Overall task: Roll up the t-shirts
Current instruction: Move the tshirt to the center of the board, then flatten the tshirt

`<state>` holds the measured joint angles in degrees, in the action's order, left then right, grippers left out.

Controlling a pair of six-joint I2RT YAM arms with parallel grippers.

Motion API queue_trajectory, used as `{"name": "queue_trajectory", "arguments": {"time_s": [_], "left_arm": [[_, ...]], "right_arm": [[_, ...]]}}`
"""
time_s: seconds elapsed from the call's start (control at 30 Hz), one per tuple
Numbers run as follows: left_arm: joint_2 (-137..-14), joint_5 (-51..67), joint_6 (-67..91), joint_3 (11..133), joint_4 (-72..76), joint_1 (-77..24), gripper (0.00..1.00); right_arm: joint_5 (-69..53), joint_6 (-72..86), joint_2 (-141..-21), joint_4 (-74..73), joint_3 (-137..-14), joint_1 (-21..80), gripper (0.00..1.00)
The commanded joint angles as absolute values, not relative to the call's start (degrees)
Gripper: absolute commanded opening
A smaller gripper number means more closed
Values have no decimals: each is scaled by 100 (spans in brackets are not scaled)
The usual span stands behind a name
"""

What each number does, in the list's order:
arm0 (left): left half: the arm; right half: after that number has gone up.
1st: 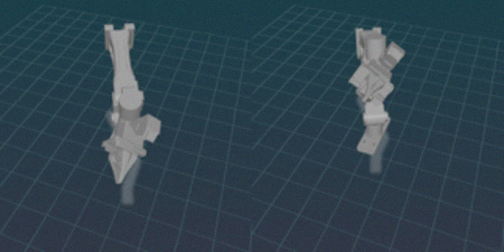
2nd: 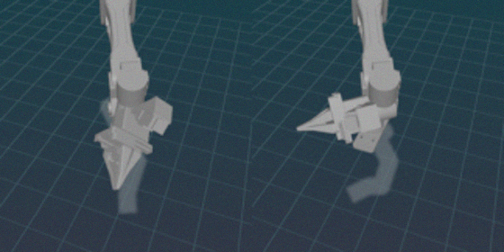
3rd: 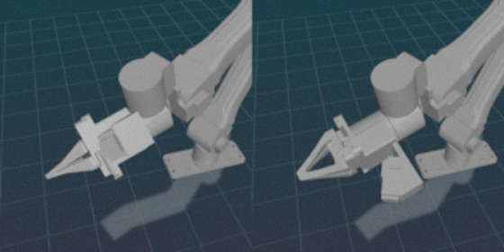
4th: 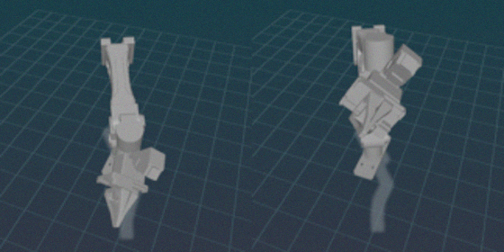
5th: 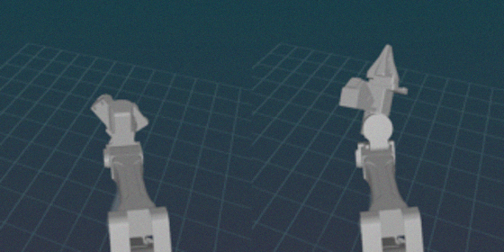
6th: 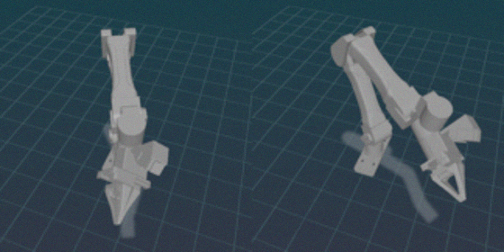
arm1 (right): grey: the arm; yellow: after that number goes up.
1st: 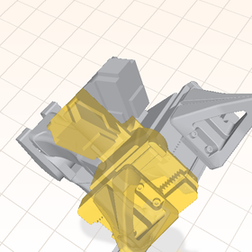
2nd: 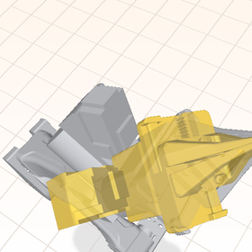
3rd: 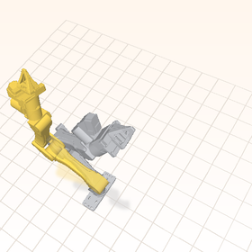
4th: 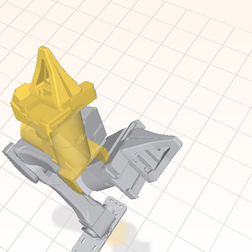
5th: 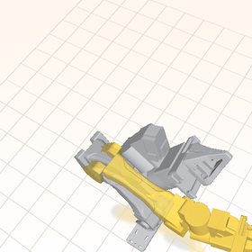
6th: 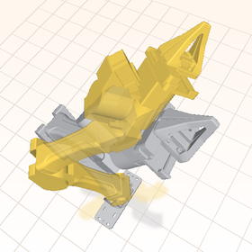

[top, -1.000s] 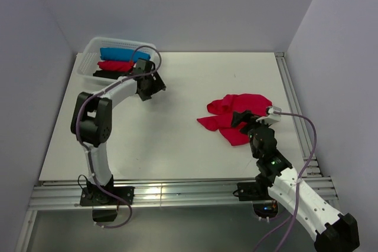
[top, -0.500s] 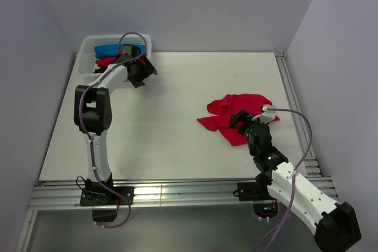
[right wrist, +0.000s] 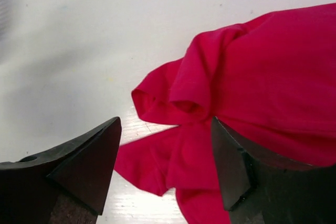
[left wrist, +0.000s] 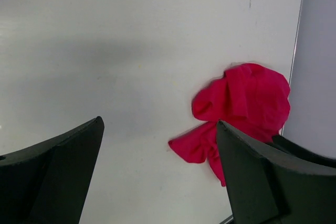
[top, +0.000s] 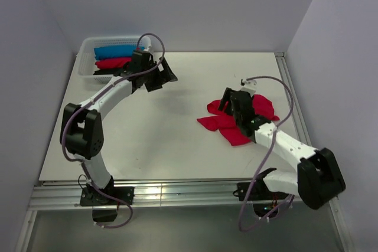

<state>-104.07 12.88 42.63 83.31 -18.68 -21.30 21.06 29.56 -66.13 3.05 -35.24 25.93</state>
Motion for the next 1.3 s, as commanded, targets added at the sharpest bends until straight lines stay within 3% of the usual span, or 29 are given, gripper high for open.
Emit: {"name": "queue_trajectory", "arguments": {"time_s": [0.0,0.23,0.53,0.63,0.73,0.77,0.97,1.27], "left_arm": [[-9696,1249,4210,7868,-1802,-2144,94],[-8597,1292,4596,6348,-1425,-2206,95],[-8008,1301,4623,5634,-1318,-2312,95],[-7815,1257,4597,5494,-1371,-2329,94],[-7604,1178,4588,5318,-1406,-2338,94],[-7559,1160,4579,5283,-1415,-2338,94],[-7348,984,4500,5142,-1599,-2338,93],[-6961,862,4491,4975,-1460,-2609,94]], "right_arm": [[1951,3119,-7372,-175,-4226,2496,77],[2162,3533,-7989,-483,-4517,2487,82],[2276,3542,-8710,-554,-4939,2496,79],[2486,3533,-8938,-667,-5132,2496,70],[2488,3472,-9044,-624,-5247,2487,24],[2426,3480,-9009,-572,-5212,2496,1],[1523,3446,-8096,-483,-5185,2680,0],[484,3542,-6268,-1616,-6388,2988,0]]}}
